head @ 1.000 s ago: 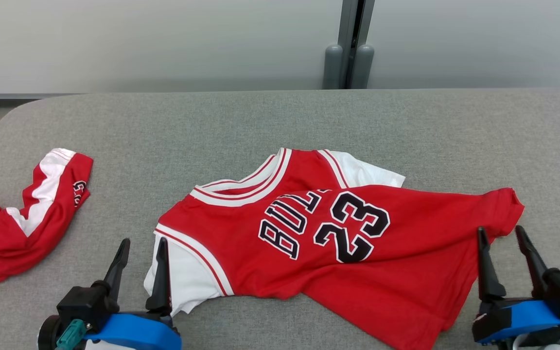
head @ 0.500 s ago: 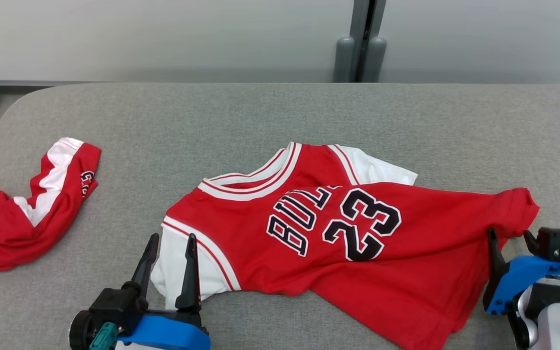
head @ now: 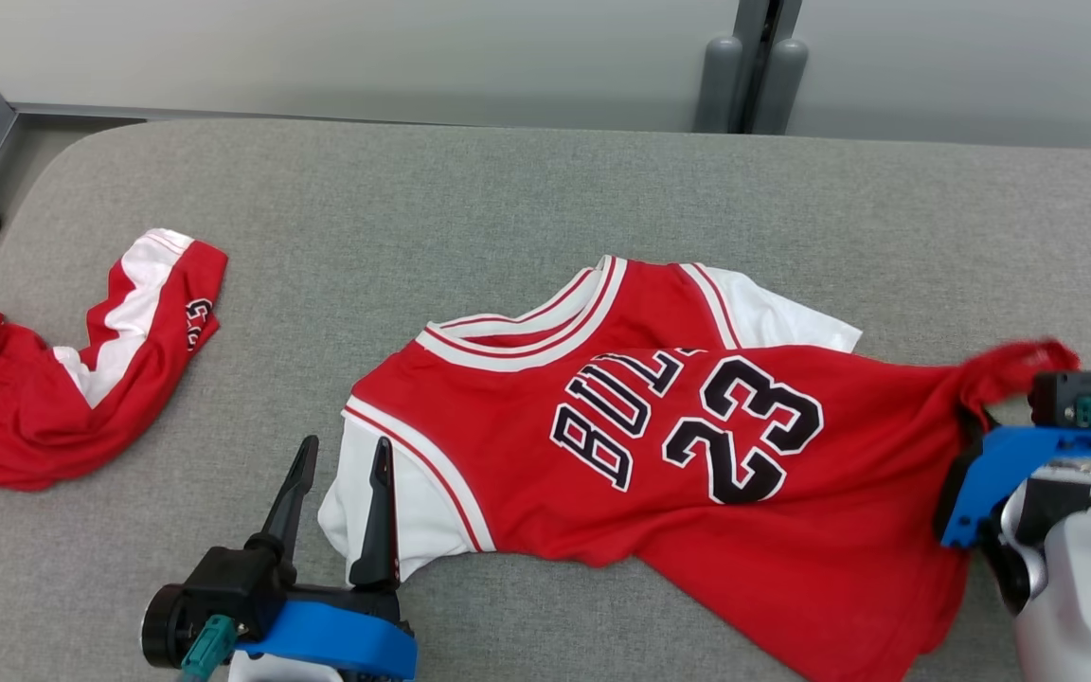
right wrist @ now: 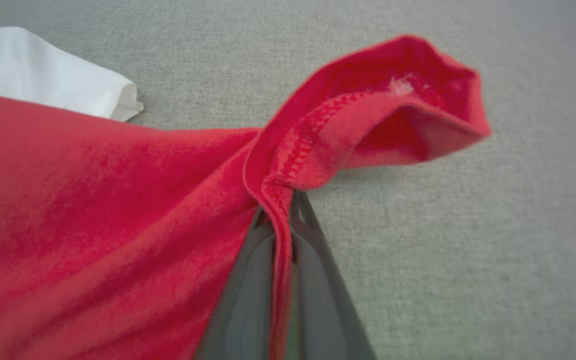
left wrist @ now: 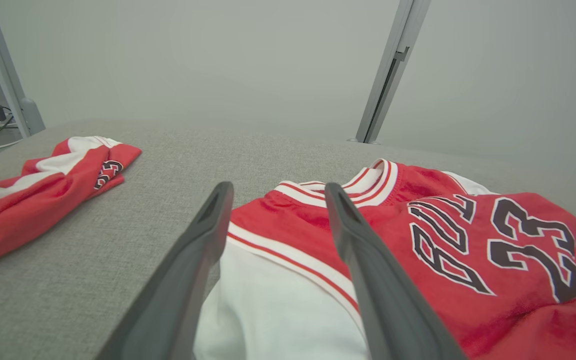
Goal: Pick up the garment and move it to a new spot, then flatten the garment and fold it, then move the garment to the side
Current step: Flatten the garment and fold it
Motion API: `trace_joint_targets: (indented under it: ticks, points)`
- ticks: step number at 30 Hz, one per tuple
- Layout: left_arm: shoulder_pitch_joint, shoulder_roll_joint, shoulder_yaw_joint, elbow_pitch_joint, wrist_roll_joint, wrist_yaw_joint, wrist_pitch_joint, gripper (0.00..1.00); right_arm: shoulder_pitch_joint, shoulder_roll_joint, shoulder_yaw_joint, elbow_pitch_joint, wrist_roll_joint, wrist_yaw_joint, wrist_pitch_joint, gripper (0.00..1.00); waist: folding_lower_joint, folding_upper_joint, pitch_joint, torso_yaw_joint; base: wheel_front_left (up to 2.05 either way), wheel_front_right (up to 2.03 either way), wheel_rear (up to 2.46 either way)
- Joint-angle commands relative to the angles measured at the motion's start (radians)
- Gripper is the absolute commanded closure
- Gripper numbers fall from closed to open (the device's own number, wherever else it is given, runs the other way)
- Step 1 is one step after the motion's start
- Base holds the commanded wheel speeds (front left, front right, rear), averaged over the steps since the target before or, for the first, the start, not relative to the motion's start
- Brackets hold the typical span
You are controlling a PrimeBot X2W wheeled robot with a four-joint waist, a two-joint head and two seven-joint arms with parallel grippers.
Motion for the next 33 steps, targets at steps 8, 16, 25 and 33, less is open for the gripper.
trace_joint_targets:
  ticks: [8,16,25,33]
  points:
    - [-0.047,-0.018,-0.006,-0.027,0.011,-0.011,-0.018,0.00,-0.213,-0.183,0.171,-0.017,-0.081,0.000,0.003,1.00,-0.0001,0.0000,0.037,0.039,0.00,0.00,0.00]
    - [-0.068,-0.045,-0.020,-0.017,0.018,-0.024,-0.024,0.00,-0.398,-0.279,0.214,0.050,-0.092,0.000,-0.009,1.00,-0.0001,0.0000,0.071,0.090,0.00,0.00,0.00]
    - [-0.086,-0.063,-0.013,0.001,0.020,-0.039,-0.026,0.00,-0.413,-0.247,0.212,0.127,-0.121,0.000,-0.163,0.00,-0.0001,0.0000,0.077,0.073,0.00,0.00,0.00]
    - [-0.109,-0.071,0.007,0.027,0.028,-0.057,-0.027,0.00,-0.329,-0.170,0.212,0.121,-0.064,0.000,-0.304,0.00,-0.0001,0.0000,0.034,0.012,0.00,0.00,0.00]
